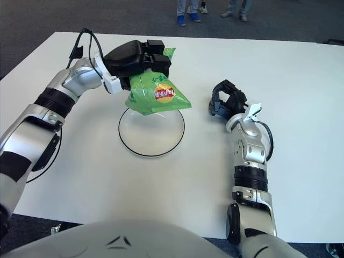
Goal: Put the snack into the plate.
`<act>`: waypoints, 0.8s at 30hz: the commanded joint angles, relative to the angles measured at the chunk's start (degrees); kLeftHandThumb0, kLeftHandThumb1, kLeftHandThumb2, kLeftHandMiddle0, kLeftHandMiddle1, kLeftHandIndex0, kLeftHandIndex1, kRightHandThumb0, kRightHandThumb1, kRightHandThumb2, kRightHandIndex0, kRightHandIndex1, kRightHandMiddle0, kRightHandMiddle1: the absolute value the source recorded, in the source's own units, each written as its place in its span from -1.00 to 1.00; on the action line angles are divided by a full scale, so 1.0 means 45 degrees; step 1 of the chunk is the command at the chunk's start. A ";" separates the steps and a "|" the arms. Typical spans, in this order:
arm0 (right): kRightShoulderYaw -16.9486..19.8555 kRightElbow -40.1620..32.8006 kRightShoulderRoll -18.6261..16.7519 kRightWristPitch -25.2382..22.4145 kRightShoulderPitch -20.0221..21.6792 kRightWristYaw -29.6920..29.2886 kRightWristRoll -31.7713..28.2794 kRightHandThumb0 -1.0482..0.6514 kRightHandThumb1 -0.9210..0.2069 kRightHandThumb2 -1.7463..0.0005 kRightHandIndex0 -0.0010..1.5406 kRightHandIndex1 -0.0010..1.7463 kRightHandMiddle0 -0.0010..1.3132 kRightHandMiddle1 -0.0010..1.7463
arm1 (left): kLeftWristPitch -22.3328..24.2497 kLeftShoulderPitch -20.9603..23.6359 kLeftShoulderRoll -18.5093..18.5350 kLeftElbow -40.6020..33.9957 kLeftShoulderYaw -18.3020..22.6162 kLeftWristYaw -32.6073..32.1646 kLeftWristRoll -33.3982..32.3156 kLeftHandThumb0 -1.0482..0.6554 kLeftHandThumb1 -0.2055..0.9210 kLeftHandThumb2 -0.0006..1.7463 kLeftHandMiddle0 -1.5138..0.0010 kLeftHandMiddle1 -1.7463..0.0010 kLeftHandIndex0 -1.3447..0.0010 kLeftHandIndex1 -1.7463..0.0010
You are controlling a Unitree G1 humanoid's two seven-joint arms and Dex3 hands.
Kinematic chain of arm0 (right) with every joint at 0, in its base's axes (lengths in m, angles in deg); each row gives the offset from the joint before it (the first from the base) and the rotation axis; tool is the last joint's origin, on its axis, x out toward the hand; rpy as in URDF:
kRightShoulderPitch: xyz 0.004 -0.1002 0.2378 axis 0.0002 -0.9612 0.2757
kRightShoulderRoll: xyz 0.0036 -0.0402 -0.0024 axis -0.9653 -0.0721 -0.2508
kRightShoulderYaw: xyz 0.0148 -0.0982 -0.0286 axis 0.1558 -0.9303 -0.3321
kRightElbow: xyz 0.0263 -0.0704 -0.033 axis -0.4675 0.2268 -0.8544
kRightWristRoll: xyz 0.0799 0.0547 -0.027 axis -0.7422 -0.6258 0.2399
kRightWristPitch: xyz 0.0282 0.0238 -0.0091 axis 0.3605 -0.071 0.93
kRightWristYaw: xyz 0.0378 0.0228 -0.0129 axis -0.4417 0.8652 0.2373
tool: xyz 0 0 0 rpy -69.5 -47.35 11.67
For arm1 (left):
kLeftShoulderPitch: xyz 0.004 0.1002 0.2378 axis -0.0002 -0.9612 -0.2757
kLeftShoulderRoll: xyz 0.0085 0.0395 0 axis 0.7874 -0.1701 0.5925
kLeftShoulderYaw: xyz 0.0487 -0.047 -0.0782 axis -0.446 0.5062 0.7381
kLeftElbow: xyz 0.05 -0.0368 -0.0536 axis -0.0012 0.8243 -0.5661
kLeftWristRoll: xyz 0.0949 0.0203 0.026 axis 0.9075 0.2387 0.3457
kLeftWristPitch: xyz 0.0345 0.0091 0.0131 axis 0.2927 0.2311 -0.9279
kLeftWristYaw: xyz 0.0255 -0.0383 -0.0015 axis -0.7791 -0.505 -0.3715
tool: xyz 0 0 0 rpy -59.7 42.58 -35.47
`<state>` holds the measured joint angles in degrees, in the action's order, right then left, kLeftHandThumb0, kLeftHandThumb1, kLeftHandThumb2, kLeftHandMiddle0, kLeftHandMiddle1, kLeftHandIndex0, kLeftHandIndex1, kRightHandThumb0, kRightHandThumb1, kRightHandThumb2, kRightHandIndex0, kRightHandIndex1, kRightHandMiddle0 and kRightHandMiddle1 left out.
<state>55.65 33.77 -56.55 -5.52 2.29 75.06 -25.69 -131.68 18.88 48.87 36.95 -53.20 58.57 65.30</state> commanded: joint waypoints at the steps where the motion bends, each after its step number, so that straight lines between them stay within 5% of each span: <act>1: -0.0133 0.0468 -0.0183 -0.0666 -0.0601 -0.0035 -0.0035 -0.33 0.02 -0.48 0.71 1.00 -0.09 1.00 | 0.0667 -0.0448 0.0073 -0.0655 -0.0161 0.1619 -0.1233 0.93 -0.55 0.88 -0.11 -1.00 -0.61 -1.00; 24: -0.0162 0.0232 -0.0219 -0.0855 -0.0659 -0.0160 -0.0066 -0.33 0.02 -0.48 0.70 1.00 -0.09 1.00 | 0.1210 -0.1183 -0.0265 -0.0809 -0.0068 0.4799 -0.1961 0.89 -0.45 0.80 -0.04 -1.00 -0.53 -1.00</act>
<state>55.43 32.87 -56.54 -5.64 2.09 74.78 -25.69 -125.93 14.66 47.55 32.76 -53.71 79.27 56.27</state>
